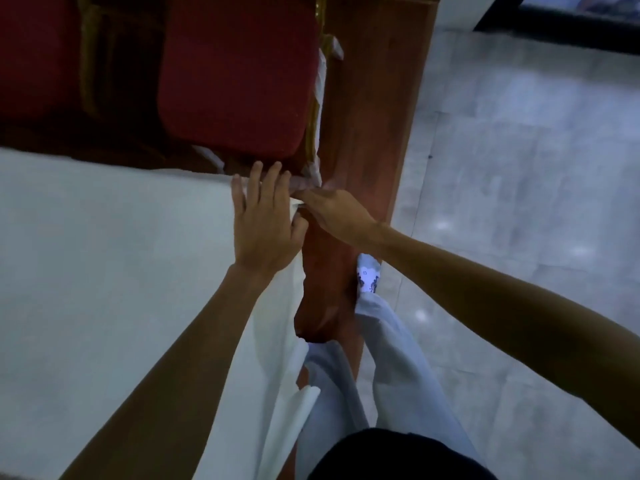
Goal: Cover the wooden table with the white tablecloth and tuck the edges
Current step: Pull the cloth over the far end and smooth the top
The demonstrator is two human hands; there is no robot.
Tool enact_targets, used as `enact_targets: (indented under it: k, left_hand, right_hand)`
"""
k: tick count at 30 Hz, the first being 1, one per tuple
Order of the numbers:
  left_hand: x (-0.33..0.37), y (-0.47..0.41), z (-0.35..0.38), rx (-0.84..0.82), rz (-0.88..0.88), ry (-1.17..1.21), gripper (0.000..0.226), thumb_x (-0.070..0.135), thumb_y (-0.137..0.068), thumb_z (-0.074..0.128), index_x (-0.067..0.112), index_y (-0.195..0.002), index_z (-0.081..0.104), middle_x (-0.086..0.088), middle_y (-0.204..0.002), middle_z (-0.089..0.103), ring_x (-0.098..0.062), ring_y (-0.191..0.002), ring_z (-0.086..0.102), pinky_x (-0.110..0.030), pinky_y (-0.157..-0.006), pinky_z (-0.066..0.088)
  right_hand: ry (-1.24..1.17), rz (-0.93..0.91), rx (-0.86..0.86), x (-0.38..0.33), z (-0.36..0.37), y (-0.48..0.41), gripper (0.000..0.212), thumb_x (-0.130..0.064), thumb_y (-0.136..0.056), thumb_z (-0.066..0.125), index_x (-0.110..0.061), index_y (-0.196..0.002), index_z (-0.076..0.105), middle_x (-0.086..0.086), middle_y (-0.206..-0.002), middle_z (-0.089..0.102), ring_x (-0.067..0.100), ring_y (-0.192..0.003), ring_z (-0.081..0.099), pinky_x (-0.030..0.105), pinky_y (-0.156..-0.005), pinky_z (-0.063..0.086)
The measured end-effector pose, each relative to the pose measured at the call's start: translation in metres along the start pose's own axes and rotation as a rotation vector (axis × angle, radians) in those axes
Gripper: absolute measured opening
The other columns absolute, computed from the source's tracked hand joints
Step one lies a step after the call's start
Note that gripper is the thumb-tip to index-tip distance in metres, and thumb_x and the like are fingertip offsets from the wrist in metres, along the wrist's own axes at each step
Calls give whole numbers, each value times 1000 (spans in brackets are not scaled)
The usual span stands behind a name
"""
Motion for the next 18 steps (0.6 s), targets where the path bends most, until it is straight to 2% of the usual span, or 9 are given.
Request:
enact_targets:
  k: [3,5,7,8,9,12,15,18]
  left_hand:
    - [-1,-4,0,-7,17,-1,63,34,-88,50,6,-145,46,-13,-154,44,-33,-149,30,-58,-123,14]
    - [-2,-8,1,-16,36,8,63,35,-87,50,6,-143,47,-13,-152,46,-34,-148,32,-59,-122,17]
    - [-4,-12,0,-31,49,18,63,37,-88,47,7,-142,49,-12,-152,47,-34,-147,33,-59,-121,19]
    - [-4,-14,0,-37,56,24,63,38,-87,46,7,-142,50,-12,-152,47,-34,-147,33,-59,-121,19]
    - [-5,-16,1,-42,61,29,63,38,-87,46,6,-141,51,-12,-151,48,-34,-147,33,-58,-121,20]
    - [-7,-24,2,-73,81,35,65,41,-85,43,5,-138,55,-13,-149,51,-35,-146,36,-56,-121,22]
    - [-8,-39,5,-170,100,5,69,47,-85,40,5,-138,55,-17,-148,51,-39,-145,36,-56,-121,21]
    - [-7,-47,7,-238,132,-54,67,46,-85,43,6,-135,57,-19,-147,51,-42,-144,35,-58,-120,18]
  right_hand:
    - [-53,-80,-23,8,5,-7,35,-17,-93,55,-2,-122,66,16,-106,75,31,-88,74,38,-73,61]
    - [-18,-139,19,10,5,-10,30,1,-82,71,2,-112,71,18,-100,76,31,-82,75,30,-73,57]
    - [19,-179,68,10,-3,-13,41,17,-64,81,3,-102,74,17,-91,76,28,-74,75,29,-88,44]
    - [19,-203,82,11,-5,-14,42,18,-63,81,2,-101,74,16,-90,76,26,-74,74,30,-91,40]
    - [9,-218,85,12,-7,-14,42,18,-64,80,2,-102,73,15,-91,76,27,-76,74,29,-91,40]
    - [-6,-193,42,28,-5,-16,40,15,-78,67,1,-115,71,16,-106,76,30,-91,74,27,-77,55]
    - [76,-142,-70,39,-3,-23,38,4,-90,63,-5,-126,68,12,-123,72,28,-111,69,37,-92,57]
    - [64,-41,-184,53,-15,-24,36,1,-90,67,-5,-125,69,13,-123,72,28,-113,67,38,-97,54]
Point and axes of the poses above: each hand's wrist, its own y-axis away from the middle knuckle, its own z-axis out of the palm, x = y × z, the point moved 4 cm from there along -y, towards the middle knuckle
